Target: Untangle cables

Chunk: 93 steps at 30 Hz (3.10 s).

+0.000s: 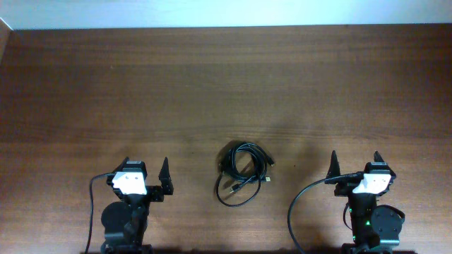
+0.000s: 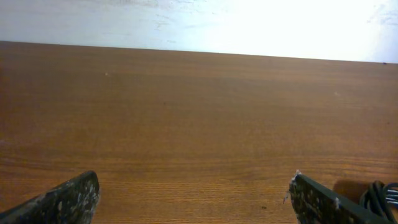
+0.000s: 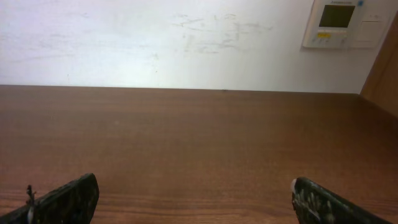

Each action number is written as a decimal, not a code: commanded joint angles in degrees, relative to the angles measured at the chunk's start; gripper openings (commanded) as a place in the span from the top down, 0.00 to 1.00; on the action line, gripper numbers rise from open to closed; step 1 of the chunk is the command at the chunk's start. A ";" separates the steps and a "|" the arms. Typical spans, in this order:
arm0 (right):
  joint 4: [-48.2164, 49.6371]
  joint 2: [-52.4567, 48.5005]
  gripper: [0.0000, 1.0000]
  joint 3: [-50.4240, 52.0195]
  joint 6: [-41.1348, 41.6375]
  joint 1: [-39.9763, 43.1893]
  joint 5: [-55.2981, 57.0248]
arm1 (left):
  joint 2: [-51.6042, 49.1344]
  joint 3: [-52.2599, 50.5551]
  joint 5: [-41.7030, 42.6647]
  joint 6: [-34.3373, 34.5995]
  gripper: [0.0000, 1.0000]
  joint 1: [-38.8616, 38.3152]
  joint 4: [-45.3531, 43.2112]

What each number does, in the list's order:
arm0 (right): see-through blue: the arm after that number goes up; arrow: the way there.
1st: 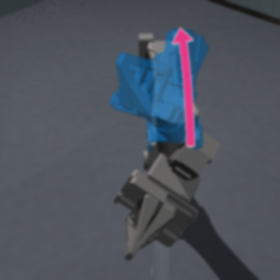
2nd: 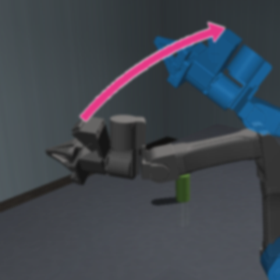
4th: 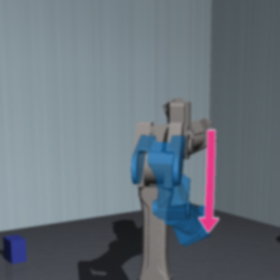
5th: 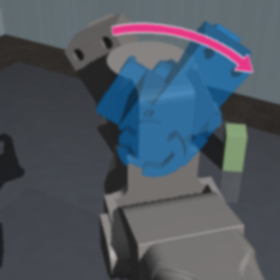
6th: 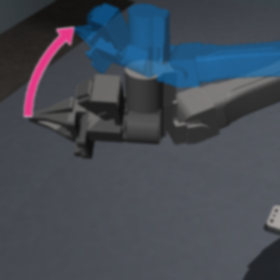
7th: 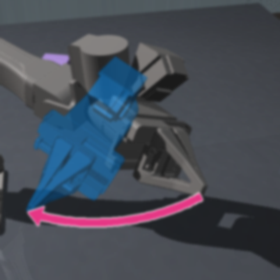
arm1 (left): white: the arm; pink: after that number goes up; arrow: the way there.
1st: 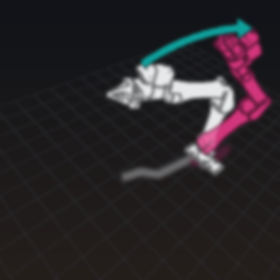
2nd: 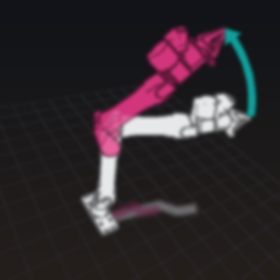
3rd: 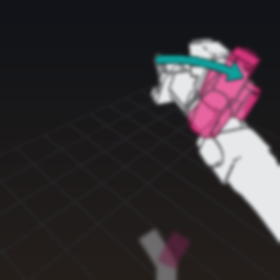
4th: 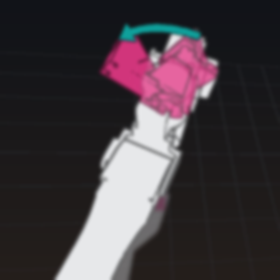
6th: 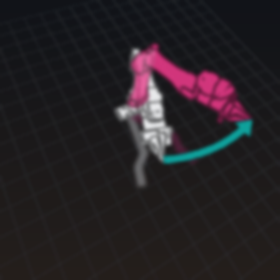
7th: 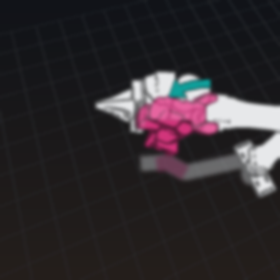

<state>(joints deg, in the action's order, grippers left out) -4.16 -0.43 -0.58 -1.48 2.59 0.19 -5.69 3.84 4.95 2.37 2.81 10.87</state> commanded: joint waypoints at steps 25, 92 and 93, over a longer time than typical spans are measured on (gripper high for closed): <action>-0.35 0.02 0.02 0.26 0.61 0.39 0.33 | 0.02 -0.52 -0.26 -0.70 0.01 -0.02 -0.20; -0.35 0.02 0.02 0.26 0.61 0.39 0.33 | 0.02 11.65 0.15 -0.72 0.01 -0.02 14.95; -0.37 0.02 0.02 0.26 0.61 0.39 0.33 | 0.02 11.65 0.17 -0.72 0.01 -0.04 15.02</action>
<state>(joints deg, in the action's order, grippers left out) -4.16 -0.43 -0.58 -1.50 2.59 0.19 -5.74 14.26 4.97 2.39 2.81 25.74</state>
